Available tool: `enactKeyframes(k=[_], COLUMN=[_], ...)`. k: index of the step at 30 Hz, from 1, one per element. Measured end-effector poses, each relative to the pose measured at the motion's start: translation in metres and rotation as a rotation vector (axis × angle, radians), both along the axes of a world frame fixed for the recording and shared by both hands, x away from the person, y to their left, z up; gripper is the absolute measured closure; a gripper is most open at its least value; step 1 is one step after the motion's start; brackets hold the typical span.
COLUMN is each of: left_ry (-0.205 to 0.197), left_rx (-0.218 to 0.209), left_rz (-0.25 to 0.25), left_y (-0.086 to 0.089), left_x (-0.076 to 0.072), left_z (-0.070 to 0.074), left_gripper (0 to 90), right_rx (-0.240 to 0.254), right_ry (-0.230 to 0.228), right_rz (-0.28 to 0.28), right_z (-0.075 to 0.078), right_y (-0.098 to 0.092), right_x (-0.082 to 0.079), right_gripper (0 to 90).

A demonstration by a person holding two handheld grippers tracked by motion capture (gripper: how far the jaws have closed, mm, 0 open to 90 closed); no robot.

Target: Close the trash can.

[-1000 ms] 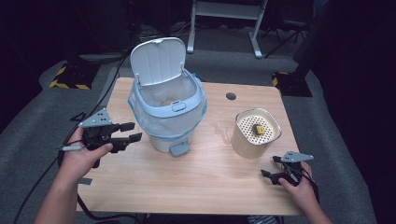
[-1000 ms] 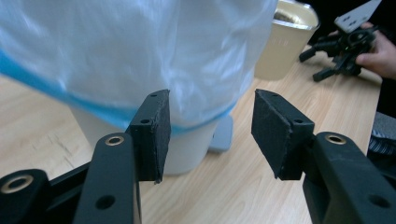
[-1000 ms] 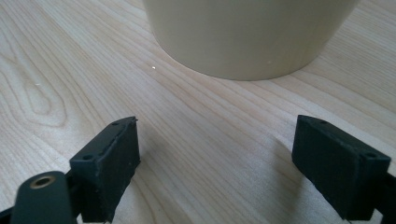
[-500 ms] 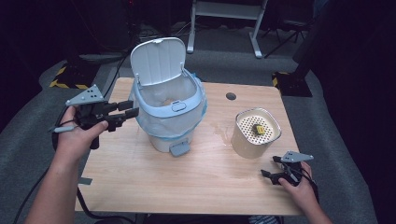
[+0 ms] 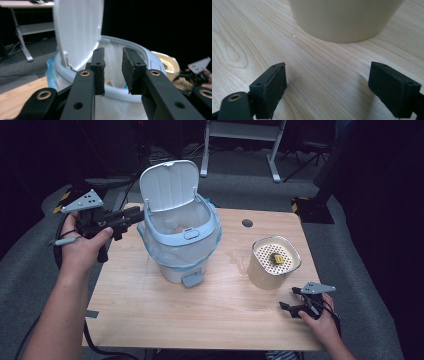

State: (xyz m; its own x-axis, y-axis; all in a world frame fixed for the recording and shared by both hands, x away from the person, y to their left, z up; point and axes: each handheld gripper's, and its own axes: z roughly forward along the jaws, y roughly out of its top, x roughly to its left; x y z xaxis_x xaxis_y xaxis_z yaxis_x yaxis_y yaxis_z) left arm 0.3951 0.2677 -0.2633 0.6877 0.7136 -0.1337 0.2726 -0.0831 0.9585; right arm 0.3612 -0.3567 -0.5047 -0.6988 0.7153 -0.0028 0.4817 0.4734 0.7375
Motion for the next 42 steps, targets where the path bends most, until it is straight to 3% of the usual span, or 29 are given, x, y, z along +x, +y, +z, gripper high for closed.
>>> enactKeyframes(k=[4,10,20,24,29,31,34,37,38,40,41,42], left_ry=[0.009,0.012,0.033,0.027,0.019,0.018,0.009,0.009,0.009,0.005,0.000,0.007], left_rx=[0.048,0.081,0.088,0.059,0.069,0.062,0.037,-0.048,-0.047,0.033,0.053,0.042], left_rz=[0.085,0.137,0.231,0.204,0.221,0.209,0.170,0.074,0.053,0.087,0.104,0.110], left_y=[0.002,0.000,0.003,0.003,0.004,0.006,0.007,0.003,-0.001,-0.008,-0.010,-0.010], left_x=[0.011,0.031,0.058,0.066,0.069,0.070,0.067,0.064,0.063,0.060,0.059,0.058], left_z=[0.009,0.017,0.019,0.020,0.020,0.020,0.022,0.024,0.025,0.026,0.027,0.028], left_gripper=[78.1,81.6,80.0,75.9,63.6,63.3,63.2,57.4,57.4,54.2,56.0,56.5], right_rx=[0.000,0.000,0.000,0.001,0.001,0.001,0.001,0.001,0.001,0.001,0.001,0.001], right_ry=[0.000,0.000,0.000,0.000,0.000,0.000,0.000,0.000,0.000,0.000,0.000,0.000], right_rz=[0.000,0.000,0.000,0.000,0.000,0.000,0.000,0.000,0.000,0.000,0.000,0.000], right_z=[0.000,0.000,0.000,0.000,0.000,0.000,0.000,0.000,0.000,0.000,0.000,0.000], right_y=[0.000,0.000,0.000,0.000,0.000,0.000,0.000,0.000,0.000,0.000,0.000,0.000], right_x=[0.000,0.000,0.000,0.000,0.000,0.000,0.000,0.000,0.000,0.000,0.000,0.000], right_gripper=[15.0,15.1,15.0,15.1,15.1,15.1,15.1,15.1,15.1,15.1,15.1,15.1])
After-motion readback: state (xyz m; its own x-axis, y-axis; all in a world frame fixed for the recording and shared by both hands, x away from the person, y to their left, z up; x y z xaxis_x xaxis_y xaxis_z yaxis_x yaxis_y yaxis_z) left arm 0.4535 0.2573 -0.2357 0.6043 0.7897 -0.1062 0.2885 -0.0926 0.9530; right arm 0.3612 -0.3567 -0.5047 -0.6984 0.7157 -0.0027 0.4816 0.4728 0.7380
